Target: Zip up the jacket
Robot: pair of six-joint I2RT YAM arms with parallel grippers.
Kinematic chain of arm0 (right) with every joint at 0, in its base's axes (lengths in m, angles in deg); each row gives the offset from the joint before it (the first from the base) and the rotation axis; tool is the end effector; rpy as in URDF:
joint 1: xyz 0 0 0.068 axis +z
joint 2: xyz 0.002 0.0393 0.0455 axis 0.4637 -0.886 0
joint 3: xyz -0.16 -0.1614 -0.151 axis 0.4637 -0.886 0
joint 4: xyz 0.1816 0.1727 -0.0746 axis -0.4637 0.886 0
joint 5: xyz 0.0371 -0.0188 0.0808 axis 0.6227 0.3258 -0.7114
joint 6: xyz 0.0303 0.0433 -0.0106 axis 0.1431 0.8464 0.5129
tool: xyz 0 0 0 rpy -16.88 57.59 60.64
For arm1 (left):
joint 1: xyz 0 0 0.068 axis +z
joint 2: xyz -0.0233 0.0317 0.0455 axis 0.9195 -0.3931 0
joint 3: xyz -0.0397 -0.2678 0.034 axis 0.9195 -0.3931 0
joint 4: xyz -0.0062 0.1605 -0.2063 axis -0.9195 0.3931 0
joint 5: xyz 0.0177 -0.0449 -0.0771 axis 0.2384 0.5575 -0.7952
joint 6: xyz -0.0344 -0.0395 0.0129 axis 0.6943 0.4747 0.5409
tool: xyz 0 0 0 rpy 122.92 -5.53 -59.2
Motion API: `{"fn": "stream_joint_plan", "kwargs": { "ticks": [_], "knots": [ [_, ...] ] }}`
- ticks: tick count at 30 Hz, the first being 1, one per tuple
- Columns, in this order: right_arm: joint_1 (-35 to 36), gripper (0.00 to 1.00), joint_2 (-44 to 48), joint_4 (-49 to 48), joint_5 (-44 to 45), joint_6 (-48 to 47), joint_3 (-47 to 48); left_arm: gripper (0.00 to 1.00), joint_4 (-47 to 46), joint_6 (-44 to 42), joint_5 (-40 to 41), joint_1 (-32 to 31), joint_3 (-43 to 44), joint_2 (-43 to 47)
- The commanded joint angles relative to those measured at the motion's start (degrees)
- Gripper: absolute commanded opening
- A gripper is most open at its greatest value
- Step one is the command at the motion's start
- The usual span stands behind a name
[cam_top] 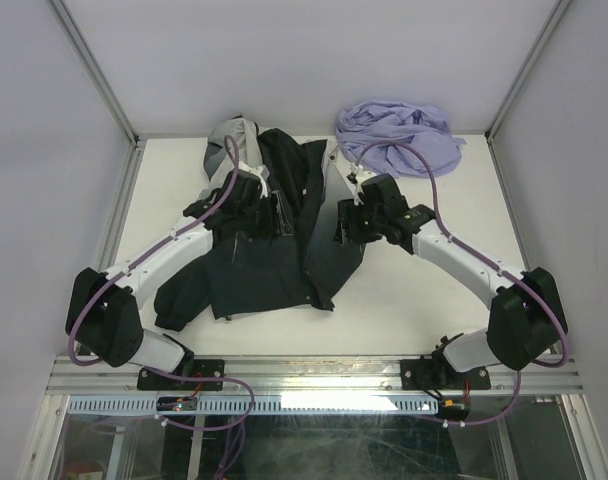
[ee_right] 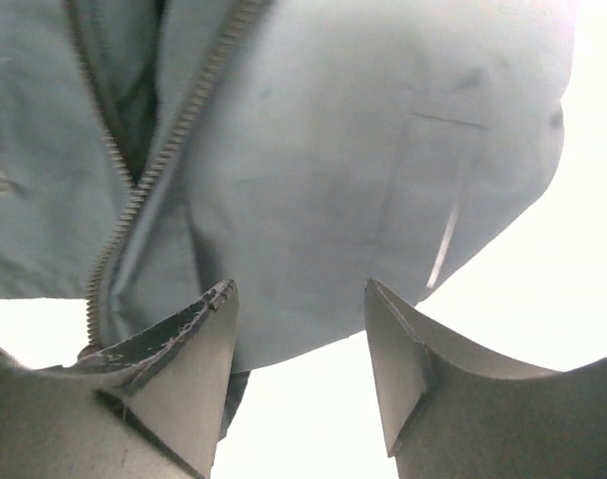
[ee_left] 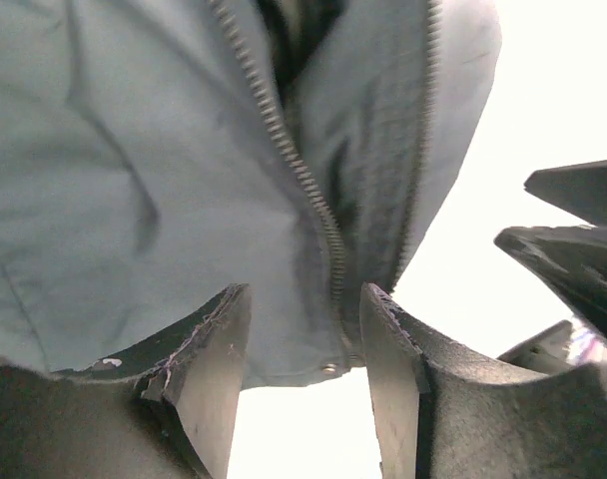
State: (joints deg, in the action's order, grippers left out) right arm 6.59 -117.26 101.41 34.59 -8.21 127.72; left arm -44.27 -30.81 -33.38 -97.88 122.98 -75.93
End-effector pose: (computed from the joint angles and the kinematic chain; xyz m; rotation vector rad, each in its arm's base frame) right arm 0.2541 0.1792 0.2667 -0.4728 2.4023 0.5774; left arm 0.2615 -0.1620 0.2559 -0.0065 2.5652 -0.6042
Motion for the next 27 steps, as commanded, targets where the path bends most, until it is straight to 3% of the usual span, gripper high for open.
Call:
{"fn": "stream_joint_plan", "kwargs": {
  "ticks": [1, 17, 19, 24, 27],
  "knots": [
    [-1.1, 0.56, 2.9, -1.9, 7.8, 1.2, -3.2, 0.49, 0.2, 1.5, -5.4, -0.1, 6.3, 2.6],
    [-1.6, 0.57, 5.1, -11.6, 2.1, 8.1, -10.5, 0.47, -0.5, -1.0, -1.6, -7.1, 12.6, -12.2],
    [-1.6, 0.57, 5.2, -12.8, 0.5, 8.6, -11.0, 0.4, -0.7, -1.7, -1.2, -7.1, 12.8, -13.6],
    [-1.6, 0.57, 6.2, -18.8, -6.0, 8.8, -12.3, 0.12, -3.0, -5.0, -0.3, -6.8, 12.0, -11.1],
    [-1.6, 0.58, 6.2, -23.0, -11.1, 8.9, -12.5, 0.03, -9.9, -6.2, -6.7, -4.5, 7.1, -6.4]
  ]
}}
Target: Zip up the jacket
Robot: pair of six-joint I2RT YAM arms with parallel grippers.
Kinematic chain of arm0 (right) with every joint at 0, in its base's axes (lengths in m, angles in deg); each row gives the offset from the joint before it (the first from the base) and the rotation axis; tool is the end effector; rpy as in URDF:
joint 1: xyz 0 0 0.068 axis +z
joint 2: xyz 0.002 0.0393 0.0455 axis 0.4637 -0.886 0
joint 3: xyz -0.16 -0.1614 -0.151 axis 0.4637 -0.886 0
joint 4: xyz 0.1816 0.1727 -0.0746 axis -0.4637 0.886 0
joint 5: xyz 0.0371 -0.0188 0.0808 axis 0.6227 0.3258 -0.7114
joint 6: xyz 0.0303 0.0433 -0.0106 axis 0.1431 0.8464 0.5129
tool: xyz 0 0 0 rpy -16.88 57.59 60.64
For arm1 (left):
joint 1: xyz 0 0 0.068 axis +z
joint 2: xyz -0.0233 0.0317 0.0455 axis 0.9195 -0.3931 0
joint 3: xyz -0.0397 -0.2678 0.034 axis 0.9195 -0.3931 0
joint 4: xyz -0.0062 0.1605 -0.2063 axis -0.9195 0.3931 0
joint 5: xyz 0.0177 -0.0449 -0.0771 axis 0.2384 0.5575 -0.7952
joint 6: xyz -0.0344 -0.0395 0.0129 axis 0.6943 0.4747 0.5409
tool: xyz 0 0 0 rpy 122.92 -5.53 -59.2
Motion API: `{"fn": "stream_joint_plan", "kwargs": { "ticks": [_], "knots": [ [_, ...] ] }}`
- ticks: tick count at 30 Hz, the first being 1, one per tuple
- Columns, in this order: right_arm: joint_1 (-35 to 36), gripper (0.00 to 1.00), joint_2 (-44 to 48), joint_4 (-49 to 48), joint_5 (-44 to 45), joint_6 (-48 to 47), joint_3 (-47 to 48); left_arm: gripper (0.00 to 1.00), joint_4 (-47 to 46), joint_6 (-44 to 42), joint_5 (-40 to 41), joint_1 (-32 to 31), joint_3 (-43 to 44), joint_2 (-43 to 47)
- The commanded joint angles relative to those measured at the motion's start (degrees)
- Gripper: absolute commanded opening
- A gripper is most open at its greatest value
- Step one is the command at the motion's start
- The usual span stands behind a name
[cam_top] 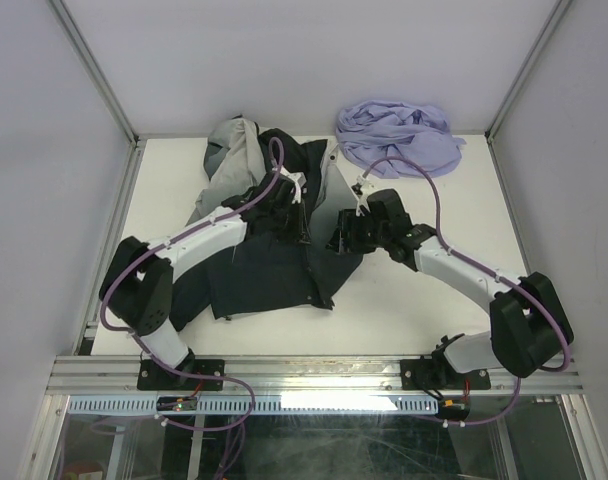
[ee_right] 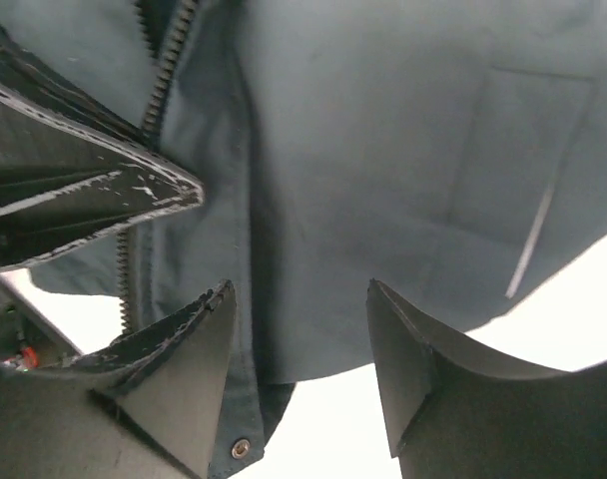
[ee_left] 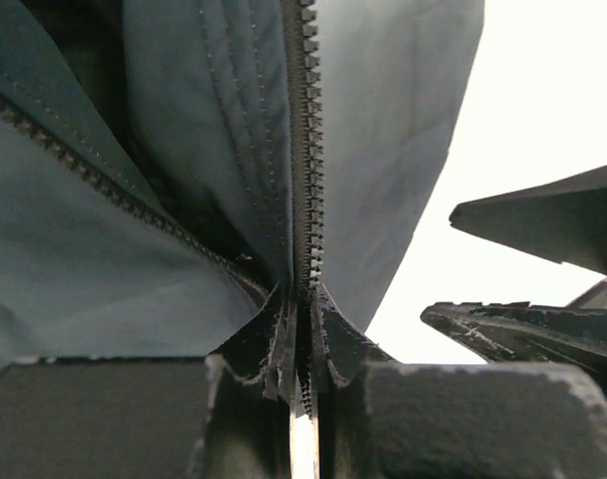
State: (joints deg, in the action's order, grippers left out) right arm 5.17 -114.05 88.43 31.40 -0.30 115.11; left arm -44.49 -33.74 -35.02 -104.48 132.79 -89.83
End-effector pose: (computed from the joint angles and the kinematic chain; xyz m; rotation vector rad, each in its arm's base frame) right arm 0.2420 0.1646 0.2289 -0.3077 2.3920 0.7142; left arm 0.2839 -0.2253 0.2336 0.2197 2.6404 -0.6220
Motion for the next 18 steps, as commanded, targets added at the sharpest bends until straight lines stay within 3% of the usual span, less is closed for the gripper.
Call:
{"fn": "stream_joint_plan", "kwargs": {
  "ticks": [1, 8, 18],
  "knots": [
    [-0.2, 0.6, 2.9, -11.5, -9.6, 1.3, 0.1, 0.01, -12.4, -3.3, -7.9, 3.2, -4.7, 8.8],
    [-0.1, 0.72, 1.4, -21.1, -16.9, 3.2, 0.8, 0.0, -33.0, -1.3, -27.3, 9.9, -15.5, 17.7],
    [0.8, 0.78, -3.3, -31.9, -24.4, 5.5, 2.2, 0.0, -45.7, 1.8, -35.2, 10.3, -18.8, 18.6]
  ]
}}
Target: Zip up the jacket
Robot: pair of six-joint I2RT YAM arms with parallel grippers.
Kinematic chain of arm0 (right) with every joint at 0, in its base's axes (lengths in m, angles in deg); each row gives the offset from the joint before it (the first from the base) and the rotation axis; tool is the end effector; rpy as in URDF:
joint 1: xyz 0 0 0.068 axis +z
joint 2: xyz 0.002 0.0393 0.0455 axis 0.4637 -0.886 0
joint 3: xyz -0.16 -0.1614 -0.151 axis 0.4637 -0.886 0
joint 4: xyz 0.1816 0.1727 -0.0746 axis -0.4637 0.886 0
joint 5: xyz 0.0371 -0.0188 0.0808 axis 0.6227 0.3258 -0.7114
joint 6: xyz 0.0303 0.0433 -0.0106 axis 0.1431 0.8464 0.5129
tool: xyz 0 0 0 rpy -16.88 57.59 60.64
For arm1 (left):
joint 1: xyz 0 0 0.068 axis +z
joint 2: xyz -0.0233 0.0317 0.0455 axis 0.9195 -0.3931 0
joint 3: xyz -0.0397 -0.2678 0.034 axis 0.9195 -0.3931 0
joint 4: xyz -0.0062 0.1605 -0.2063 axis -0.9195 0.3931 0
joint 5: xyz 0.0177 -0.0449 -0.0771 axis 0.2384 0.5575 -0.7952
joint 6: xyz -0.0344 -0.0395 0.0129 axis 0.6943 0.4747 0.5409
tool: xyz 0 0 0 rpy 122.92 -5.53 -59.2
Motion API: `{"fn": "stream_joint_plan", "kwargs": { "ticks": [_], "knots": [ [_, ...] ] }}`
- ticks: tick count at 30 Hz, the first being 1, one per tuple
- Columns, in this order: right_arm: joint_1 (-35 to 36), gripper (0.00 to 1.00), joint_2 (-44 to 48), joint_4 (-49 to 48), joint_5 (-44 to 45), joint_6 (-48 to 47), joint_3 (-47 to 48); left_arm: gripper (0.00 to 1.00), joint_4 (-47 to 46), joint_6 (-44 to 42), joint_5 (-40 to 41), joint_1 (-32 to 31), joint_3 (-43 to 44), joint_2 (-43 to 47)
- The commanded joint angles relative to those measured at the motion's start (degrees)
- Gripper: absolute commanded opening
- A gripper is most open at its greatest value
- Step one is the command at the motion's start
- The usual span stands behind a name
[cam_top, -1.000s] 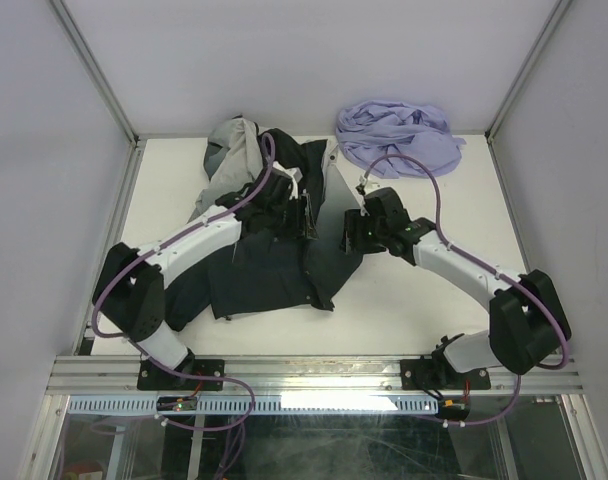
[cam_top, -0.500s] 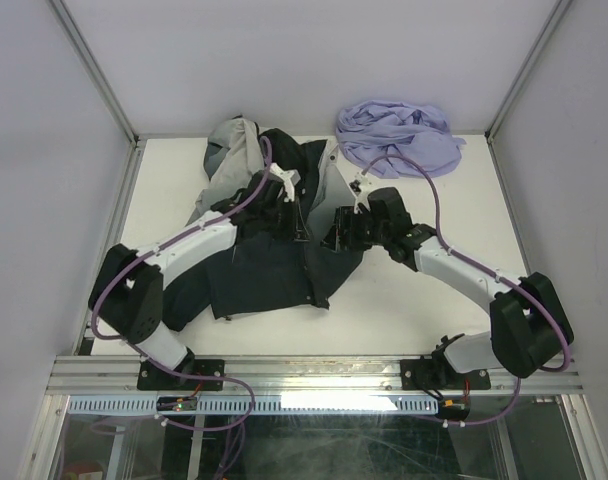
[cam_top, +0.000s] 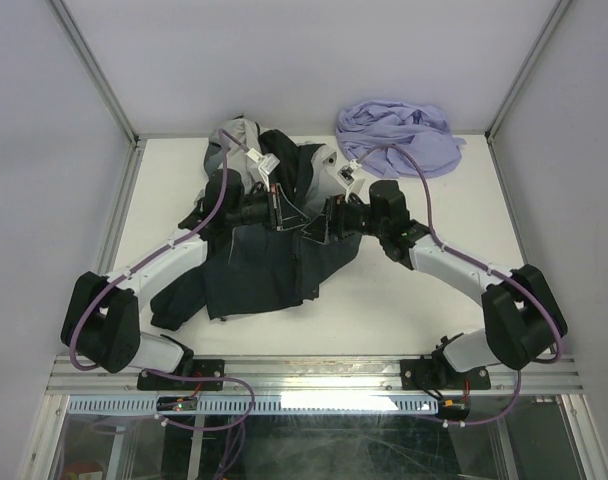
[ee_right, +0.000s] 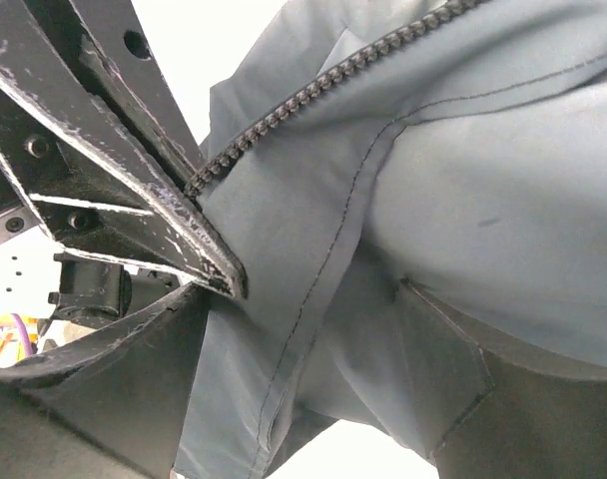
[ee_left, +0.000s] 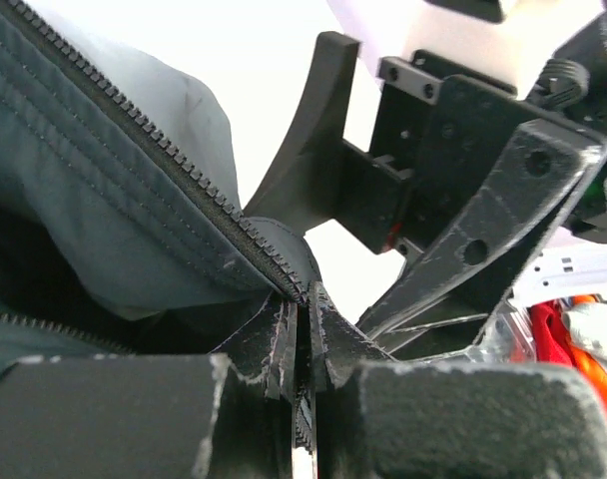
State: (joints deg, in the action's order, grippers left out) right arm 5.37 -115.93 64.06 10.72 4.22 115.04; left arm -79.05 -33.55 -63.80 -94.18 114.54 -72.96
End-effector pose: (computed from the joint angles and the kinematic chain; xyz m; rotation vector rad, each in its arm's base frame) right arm 0.2548 0.1882 0.2599 -0.5033 2.0133 1.2266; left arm 0.2712 -0.1643 0.2774 0.3984 2.0652 -1.2713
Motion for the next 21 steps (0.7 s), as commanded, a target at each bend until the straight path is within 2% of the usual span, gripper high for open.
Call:
{"fn": "stream_joint_plan", "kwargs": {
  "ticks": [1, 3, 5, 8, 11, 13, 16, 21],
  "knots": [
    [0.7, 0.77, -1.9, -8.4, -4.0, 1.0, 2.1, 0.0, -11.9, 1.8, -6.8, 0.1, -0.8, 1.8],
    [0.6, 0.7, -2.9, -10.5, -5.5, 1.0, 1.8, 0.0, -12.5, 1.8, -7.1, 0.1, -1.0, 1.9],
    [0.6, 0.58, -3.6, -12.6, -7.2, 1.1, 1.6, 0.02, -12.8, 1.7, -7.3, 0.3, -1.1, 2.0],
    [0.6, 0.3, -4.2, -14.9, -9.0, 1.3, 1.8, 0.04, -12.0, 1.9, -6.7, 0.7, -1.4, 2.2],
    [0.7, 0.0, -3.8, -14.4, -6.7, 0.6, 2.4, 0.18, -9.0, 1.6, -3.1, 1.3, -1.9, 3.9],
    [0.6, 0.0, -3.2, -13.3, -3.8, -0.3, 2.6, 0.29, -5.9, 1.1, 1.4, 1.6, -2.7, 6.2],
    [0.6, 0.0, -2.4, -12.2, -1.9, -1.2, 2.9, 0.38, -1.3, 0.8, 8.2, 1.6, -4.5, 10.1],
    [0.7, 0.0, -1.9, -13.0, 1.5, -3.4, 3.1, 0.4, 2.0, 3.6, 11.8, 1.5, -8.3, 14.9]
  ]
}}
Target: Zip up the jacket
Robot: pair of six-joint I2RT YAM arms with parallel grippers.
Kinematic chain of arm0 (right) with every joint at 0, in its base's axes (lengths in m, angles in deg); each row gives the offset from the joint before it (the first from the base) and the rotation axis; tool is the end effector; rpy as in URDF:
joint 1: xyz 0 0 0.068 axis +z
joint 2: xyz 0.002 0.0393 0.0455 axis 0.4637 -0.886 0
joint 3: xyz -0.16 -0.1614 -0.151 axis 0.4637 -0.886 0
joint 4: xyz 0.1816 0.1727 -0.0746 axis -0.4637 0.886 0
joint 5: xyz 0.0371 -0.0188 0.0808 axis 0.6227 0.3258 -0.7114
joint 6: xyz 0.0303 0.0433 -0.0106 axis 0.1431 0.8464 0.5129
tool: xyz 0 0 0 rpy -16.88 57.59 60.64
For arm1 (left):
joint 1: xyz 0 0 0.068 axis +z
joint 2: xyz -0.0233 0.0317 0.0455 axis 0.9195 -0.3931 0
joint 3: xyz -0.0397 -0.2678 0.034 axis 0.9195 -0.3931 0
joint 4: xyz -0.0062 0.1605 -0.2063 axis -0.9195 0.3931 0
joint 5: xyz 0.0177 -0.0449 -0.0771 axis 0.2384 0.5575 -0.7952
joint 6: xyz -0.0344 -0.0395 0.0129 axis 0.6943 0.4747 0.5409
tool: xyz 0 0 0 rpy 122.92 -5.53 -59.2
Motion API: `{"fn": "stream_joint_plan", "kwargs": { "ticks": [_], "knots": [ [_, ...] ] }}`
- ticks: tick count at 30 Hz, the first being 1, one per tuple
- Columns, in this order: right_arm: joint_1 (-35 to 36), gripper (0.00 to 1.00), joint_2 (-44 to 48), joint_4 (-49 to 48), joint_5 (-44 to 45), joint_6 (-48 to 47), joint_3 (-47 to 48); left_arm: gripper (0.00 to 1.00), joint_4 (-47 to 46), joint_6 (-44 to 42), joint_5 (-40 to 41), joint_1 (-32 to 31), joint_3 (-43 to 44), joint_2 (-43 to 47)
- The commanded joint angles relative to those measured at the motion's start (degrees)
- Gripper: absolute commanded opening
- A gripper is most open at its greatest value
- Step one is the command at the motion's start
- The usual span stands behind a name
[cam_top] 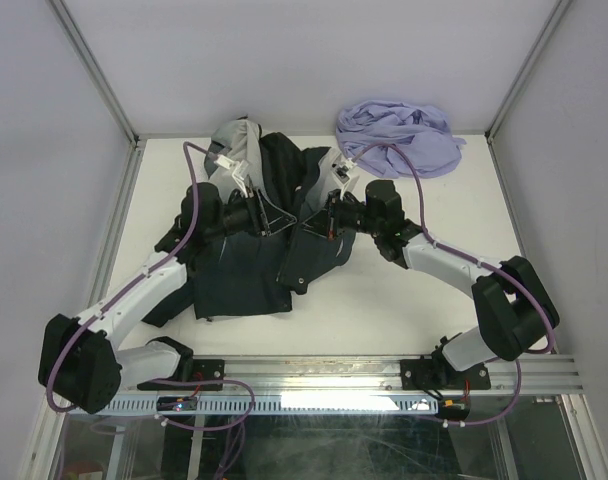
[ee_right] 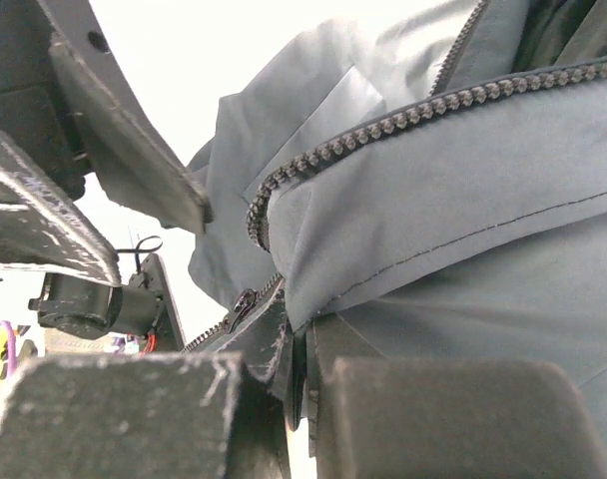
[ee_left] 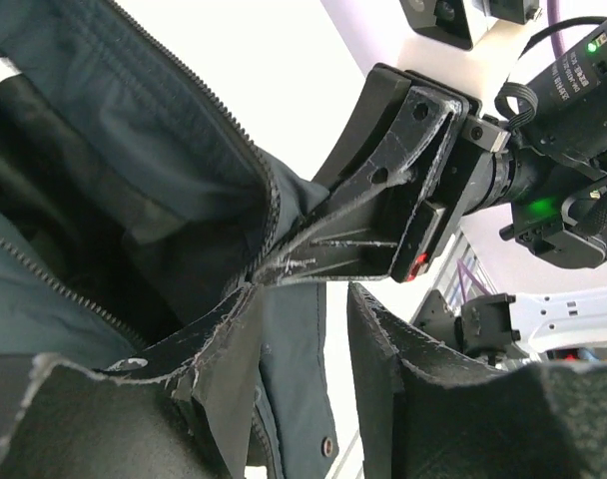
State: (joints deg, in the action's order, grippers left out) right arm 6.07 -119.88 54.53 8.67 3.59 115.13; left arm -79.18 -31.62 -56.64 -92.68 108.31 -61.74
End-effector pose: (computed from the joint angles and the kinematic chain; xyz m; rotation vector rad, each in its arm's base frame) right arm 0.2641 0.2003 0.2561 -0.5701 1.8966 1.2686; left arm 0.2407 -0.1362 0.2933 0.2669 1.9838 -1.1677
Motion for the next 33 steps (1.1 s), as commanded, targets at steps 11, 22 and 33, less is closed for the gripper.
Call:
{"fn": "stream_joint_plan", "kwargs": {
  "ticks": [11, 22, 33],
  "knots": [
    [0.6, 0.0, 0.4, -5.6, 2.5, -4.3, 4.1, 0.35, 5.8, 3.1, 4.3, -0.3, -1.0, -2.3],
    [-1.3, 0.0, 0.2, -6.5, 6.5, -5.1, 5.5, 0.1, 16.1, -3.2, 0.9, -0.4, -1.6, -2.9],
    [-3.8, 0.0, 0.0, -5.7, 5.4, -7.9, 8.0, 0.17, 26.2, -4.0, 6.9, -0.7, -8.9, 6.4]
  ]
}}
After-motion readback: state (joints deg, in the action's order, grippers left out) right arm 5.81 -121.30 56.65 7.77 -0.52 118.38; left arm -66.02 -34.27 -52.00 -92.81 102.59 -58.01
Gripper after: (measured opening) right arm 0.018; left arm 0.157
